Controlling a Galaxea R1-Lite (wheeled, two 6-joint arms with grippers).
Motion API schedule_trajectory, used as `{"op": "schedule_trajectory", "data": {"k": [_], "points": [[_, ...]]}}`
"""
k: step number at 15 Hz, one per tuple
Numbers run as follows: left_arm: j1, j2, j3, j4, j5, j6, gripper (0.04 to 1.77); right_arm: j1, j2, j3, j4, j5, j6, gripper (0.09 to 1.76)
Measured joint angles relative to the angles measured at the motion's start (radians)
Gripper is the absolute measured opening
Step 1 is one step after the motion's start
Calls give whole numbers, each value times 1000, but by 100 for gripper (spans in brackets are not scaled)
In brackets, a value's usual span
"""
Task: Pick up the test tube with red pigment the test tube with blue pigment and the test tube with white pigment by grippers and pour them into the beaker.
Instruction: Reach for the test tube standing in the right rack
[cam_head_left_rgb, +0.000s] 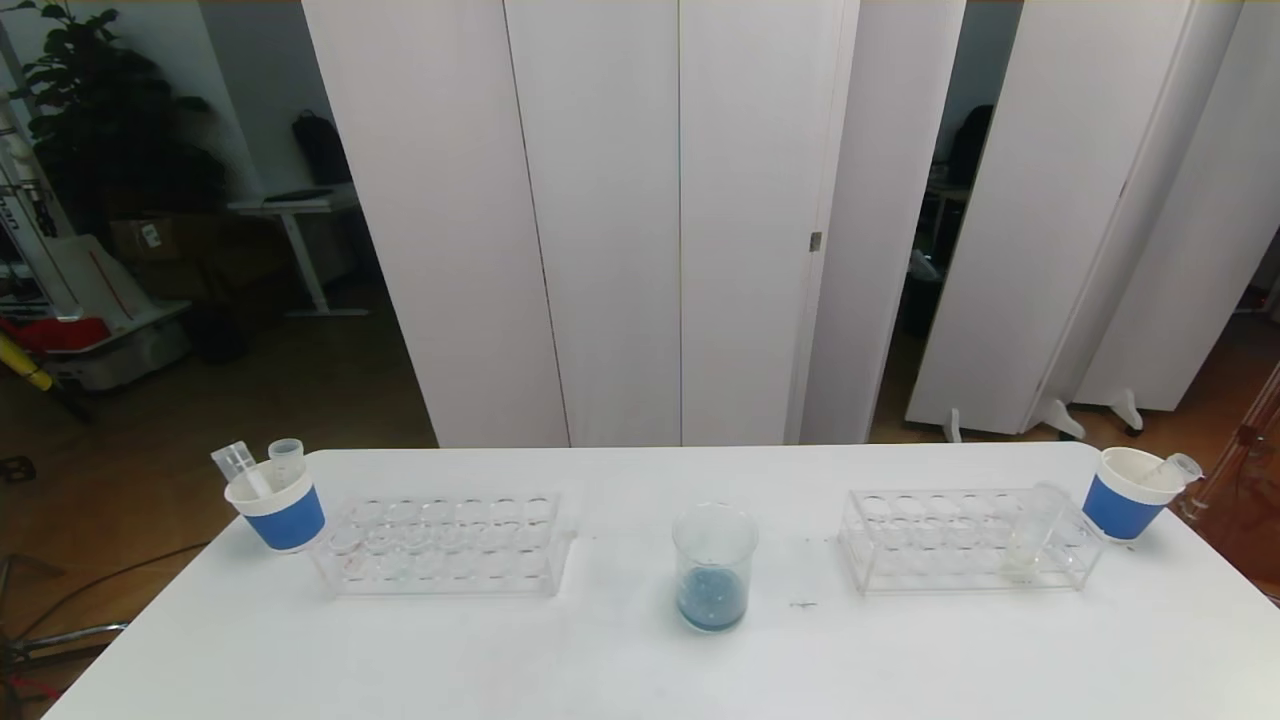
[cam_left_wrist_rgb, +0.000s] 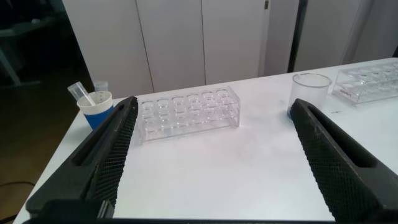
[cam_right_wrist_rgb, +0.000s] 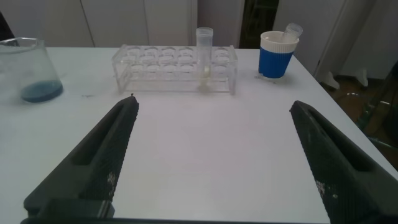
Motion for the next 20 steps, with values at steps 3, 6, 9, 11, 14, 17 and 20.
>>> {"op": "schedule_trajectory", "data": {"k": [3, 6, 9, 11, 14, 17, 20], "points": [[0, -84, 107, -2, 5, -4, 175, 0, 0, 0, 0, 0, 0, 175], [1, -113, 171, -12, 53, -8, 175, 0, 0, 0, 0, 0, 0, 175], [1, -120, 200, -2, 146, -2, 175, 0, 0, 0, 0, 0, 0, 175], [1, -121, 226, 11, 190, -2, 175, 0, 0, 0, 0, 0, 0, 175], [1, -121, 233, 10, 190, -7, 175, 0, 0, 0, 0, 0, 0, 175], [1, -121, 234, 18, 189, -9, 175, 0, 0, 0, 0, 0, 0, 175], [1, -121, 234, 18, 189, -9, 175, 0, 0, 0, 0, 0, 0, 175]]}}
